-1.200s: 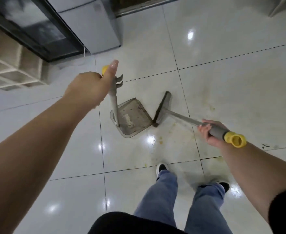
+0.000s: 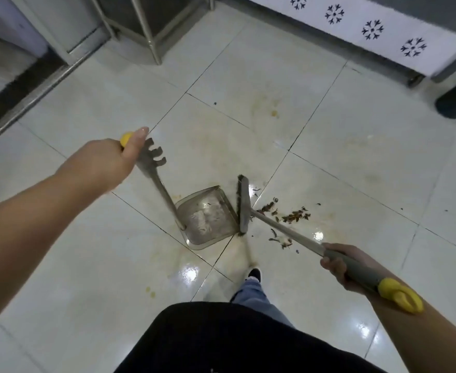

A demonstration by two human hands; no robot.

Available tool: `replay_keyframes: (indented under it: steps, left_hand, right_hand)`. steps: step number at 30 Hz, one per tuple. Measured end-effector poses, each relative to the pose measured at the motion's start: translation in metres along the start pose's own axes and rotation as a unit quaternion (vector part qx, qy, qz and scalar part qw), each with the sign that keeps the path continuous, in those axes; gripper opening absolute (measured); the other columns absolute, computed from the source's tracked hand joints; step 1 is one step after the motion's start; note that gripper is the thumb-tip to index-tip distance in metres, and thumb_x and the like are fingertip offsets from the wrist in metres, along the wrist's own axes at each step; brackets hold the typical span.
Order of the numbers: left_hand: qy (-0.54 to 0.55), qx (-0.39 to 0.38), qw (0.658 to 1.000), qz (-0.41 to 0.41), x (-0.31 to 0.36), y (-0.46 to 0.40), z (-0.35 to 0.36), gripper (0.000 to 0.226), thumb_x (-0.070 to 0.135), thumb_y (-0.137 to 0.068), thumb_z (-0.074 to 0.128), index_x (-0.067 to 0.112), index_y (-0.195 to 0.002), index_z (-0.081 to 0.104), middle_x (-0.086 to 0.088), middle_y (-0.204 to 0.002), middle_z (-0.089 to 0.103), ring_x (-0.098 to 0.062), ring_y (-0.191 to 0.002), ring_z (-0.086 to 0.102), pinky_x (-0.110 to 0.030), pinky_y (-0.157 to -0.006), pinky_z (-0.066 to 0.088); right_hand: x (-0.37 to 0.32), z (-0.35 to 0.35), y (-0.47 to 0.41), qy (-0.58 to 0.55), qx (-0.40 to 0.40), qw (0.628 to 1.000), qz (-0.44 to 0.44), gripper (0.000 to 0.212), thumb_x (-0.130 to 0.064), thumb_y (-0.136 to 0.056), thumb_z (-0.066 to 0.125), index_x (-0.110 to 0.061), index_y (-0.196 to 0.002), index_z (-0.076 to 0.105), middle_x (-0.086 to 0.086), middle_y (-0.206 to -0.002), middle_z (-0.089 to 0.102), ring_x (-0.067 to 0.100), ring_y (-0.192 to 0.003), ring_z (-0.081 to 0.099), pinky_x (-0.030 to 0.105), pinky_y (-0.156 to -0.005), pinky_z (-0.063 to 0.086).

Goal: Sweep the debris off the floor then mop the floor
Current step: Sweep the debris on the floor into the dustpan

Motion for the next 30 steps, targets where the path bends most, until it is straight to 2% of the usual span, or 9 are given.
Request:
replay_keyframes:
  steps: [2, 4, 9, 13, 16, 19, 23, 27, 30]
  left_hand:
    - [0.001, 0.020, 1.000, 0.003, 0.008, -0.012, -0.013, 0.098, 0.082, -0.076, 0.002, 0.001, -0.058, 0.057, -0.012, -0.047, 0.057, -0.024, -0.048, 0.057, -0.029, -0.054, 0.036]
    - [0.009, 0.035, 0.999, 0.005, 0.014, -0.021, -0.024, 0.099, 0.086, -0.066, 0.002, 0.003, -0.057, 0.055, -0.010, -0.044, 0.054, -0.024, -0.045, 0.057, -0.030, -0.058, 0.040]
    - [-0.009, 0.043, 0.999, 0.021, 0.021, -0.045, -0.044, 0.099, 0.088, -0.062, 0.003, 0.002, -0.053, 0.052, -0.015, -0.043, 0.052, -0.031, -0.050, 0.057, -0.044, -0.071, 0.050]
    - [-0.067, 0.018, 0.995, 0.071, 0.038, -0.070, -0.037, 0.097, 0.086, -0.069, 0.001, 0.004, -0.055, 0.051, -0.017, -0.052, 0.055, -0.032, -0.059, 0.055, -0.039, -0.064, 0.044]
    - [-0.101, 0.005, 0.987, 0.123, 0.053, -0.089, -0.032, 0.089, 0.080, -0.067, -0.002, 0.008, -0.057, 0.050, -0.015, -0.057, 0.054, -0.029, -0.059, 0.049, -0.033, -0.057, 0.033]
    - [-0.113, -0.009, 0.982, 0.151, 0.059, -0.107, -0.031, 0.087, 0.080, -0.068, -0.001, 0.011, -0.060, 0.051, -0.012, -0.058, 0.053, -0.023, -0.056, 0.045, -0.031, -0.053, 0.029]
    - [-0.105, -0.041, 0.976, 0.189, 0.079, -0.121, -0.028, 0.082, 0.080, -0.066, 0.000, 0.015, -0.058, 0.050, -0.009, -0.060, 0.051, -0.020, -0.057, 0.043, -0.030, -0.054, 0.030]
    - [-0.097, -0.066, 0.961, 0.252, 0.100, -0.126, -0.021, 0.083, 0.079, -0.070, 0.004, 0.013, -0.054, 0.051, -0.008, -0.061, 0.052, -0.017, -0.057, 0.045, -0.028, -0.053, 0.029]
    - [-0.111, -0.072, 0.946, 0.295, 0.118, -0.126, -0.011, 0.083, 0.080, -0.072, 0.004, 0.014, -0.057, 0.052, -0.005, -0.060, 0.053, -0.015, -0.057, 0.046, -0.026, -0.051, 0.030]
  right_hand:
    - [-0.012, 0.002, 0.002, 0.003, -0.018, 1.000, 0.002, 0.019, -0.024, -0.095, 0.046, -0.005, -0.089, 0.046, 0.006, -0.050, 0.049, 0.010, -0.027, 0.047, 0.014, -0.030, 0.044]
    - [-0.023, 0.009, -0.003, -0.011, -0.032, 0.999, 0.022, 0.028, -0.028, -0.097, 0.044, -0.006, -0.080, 0.044, 0.004, -0.045, 0.048, 0.010, -0.026, 0.048, 0.014, -0.029, 0.043]
    - [-0.038, 0.034, -0.047, -0.140, -0.079, 0.986, 0.034, 0.037, -0.034, -0.098, 0.041, -0.005, -0.075, 0.043, 0.003, -0.045, 0.047, 0.008, -0.027, 0.049, 0.014, -0.031, 0.044]
    - [-0.044, 0.051, -0.079, -0.272, -0.086, 0.958, -0.021, 0.032, -0.029, -0.098, 0.041, -0.002, -0.081, 0.043, 0.006, -0.047, 0.047, 0.009, -0.028, 0.050, 0.015, -0.031, 0.044]
    - [-0.037, 0.031, -0.074, -0.307, -0.048, 0.949, -0.061, 0.033, -0.027, -0.097, 0.046, -0.001, -0.077, 0.045, 0.006, -0.049, 0.046, 0.008, -0.029, 0.050, 0.015, -0.030, 0.044]
    - [-0.018, 0.022, -0.054, -0.285, -0.038, 0.957, -0.036, 0.034, -0.019, -0.089, 0.062, 0.004, -0.066, 0.051, 0.006, -0.048, 0.047, 0.009, -0.029, 0.051, 0.017, -0.030, 0.045]
    - [-0.002, 0.048, -0.034, -0.202, 0.024, 0.979, -0.034, 0.029, -0.028, -0.097, 0.043, -0.004, -0.080, 0.044, 0.005, -0.046, 0.047, 0.010, -0.028, 0.050, 0.015, -0.029, 0.044]
    - [-0.002, 0.078, -0.003, -0.085, 0.083, 0.992, -0.044, 0.029, -0.026, -0.097, 0.047, -0.002, -0.081, 0.048, 0.006, -0.047, 0.051, 0.011, -0.027, 0.048, 0.013, -0.031, 0.043]
    - [-0.005, 0.079, 0.020, 0.042, 0.163, 0.981, -0.101, 0.024, -0.024, -0.095, 0.052, 0.000, -0.089, 0.056, 0.009, -0.052, 0.056, 0.011, -0.028, 0.048, 0.014, -0.031, 0.041]
Point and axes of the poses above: each hand's wrist, its own y-axis away from the middle knuckle, its own z-axis out of the palm, x = y × z, the point moved 5 cm from there along -y, towards the middle knuckle
